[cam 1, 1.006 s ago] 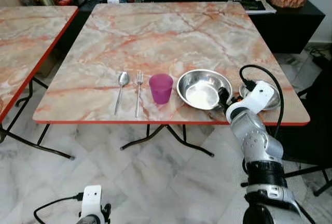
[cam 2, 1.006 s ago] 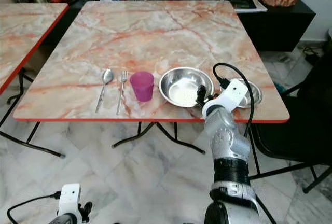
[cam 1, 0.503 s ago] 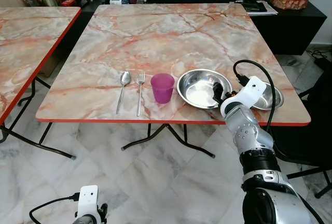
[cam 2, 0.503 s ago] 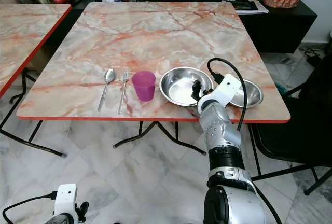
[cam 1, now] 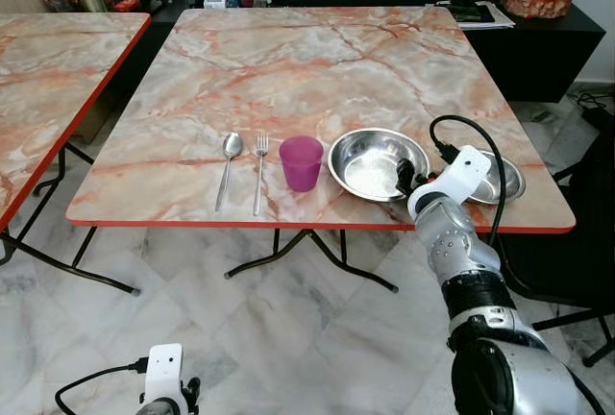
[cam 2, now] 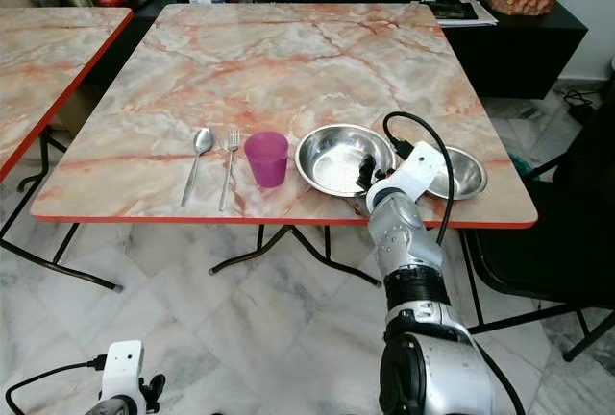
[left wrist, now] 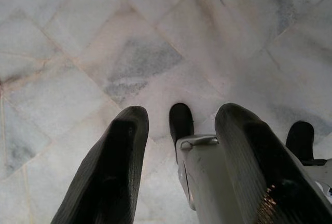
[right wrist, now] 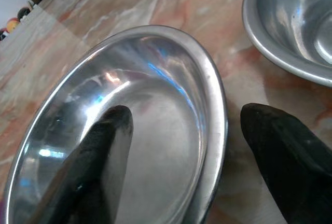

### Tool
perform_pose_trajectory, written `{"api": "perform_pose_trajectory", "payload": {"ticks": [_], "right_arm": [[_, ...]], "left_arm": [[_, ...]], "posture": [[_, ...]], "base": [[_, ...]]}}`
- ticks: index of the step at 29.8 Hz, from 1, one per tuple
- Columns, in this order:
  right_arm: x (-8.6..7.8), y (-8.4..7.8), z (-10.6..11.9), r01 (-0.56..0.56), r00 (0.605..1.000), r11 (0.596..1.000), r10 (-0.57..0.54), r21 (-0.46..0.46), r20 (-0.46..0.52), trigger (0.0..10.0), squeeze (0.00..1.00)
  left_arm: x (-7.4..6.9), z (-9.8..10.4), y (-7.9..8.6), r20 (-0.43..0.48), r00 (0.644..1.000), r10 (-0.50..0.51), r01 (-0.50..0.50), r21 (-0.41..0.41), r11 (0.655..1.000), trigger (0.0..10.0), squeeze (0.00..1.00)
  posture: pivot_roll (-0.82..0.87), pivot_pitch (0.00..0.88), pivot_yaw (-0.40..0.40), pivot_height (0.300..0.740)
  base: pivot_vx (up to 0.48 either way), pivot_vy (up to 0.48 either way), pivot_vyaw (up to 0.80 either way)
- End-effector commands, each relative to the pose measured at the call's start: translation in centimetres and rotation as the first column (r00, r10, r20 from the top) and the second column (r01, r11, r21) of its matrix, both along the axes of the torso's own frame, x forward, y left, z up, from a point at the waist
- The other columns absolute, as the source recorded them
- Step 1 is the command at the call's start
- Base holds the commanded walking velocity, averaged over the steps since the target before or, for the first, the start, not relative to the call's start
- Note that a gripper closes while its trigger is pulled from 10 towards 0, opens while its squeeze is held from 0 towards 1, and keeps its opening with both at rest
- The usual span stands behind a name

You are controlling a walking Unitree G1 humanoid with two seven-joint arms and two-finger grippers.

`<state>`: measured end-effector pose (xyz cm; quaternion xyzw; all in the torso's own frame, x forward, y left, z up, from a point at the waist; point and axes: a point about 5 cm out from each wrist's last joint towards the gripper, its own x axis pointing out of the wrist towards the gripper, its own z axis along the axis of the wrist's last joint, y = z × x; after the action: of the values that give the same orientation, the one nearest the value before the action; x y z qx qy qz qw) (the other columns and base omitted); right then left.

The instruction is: Setting the table

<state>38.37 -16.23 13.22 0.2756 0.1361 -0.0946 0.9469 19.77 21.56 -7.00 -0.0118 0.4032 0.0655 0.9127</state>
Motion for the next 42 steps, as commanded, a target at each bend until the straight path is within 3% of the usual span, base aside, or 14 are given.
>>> {"api": "perform_pose_trajectory", "payload": {"ticks": [1,35,42], "right_arm": [[0.2,-0.1,0.4,0.009,1.000,1.000,-0.009,-0.006,0.007,0.0,0.00],[0.3,-0.1,-0.1,0.020,1.000,1.000,-0.021,0.012,0.013,0.0,0.00],[0.5,-0.3,1.0,0.059,0.994,0.998,-0.062,0.030,0.088,0.0,0.00]], "left_arm": [[-0.8,-0.4,0.0,-0.026,1.000,0.004,-0.004,-0.005,1.000,10.0,0.00],[-1.0,-0.6,-0.3,-0.029,1.000,0.001,-0.002,-0.017,1.000,10.0,0.00],[-1.0,-0.6,-0.4,-0.029,1.000,0.001,-0.002,-0.018,1.000,10.0,0.00]], "posture": [[-0.07,0.109,0.012,0.740],[-0.07,0.131,0.009,0.740],[-0.07,0.137,0.010,0.740]], "base": [[0.000,0.000,0.00],[0.000,0.000,0.00],[0.000,0.000,0.00]]}}
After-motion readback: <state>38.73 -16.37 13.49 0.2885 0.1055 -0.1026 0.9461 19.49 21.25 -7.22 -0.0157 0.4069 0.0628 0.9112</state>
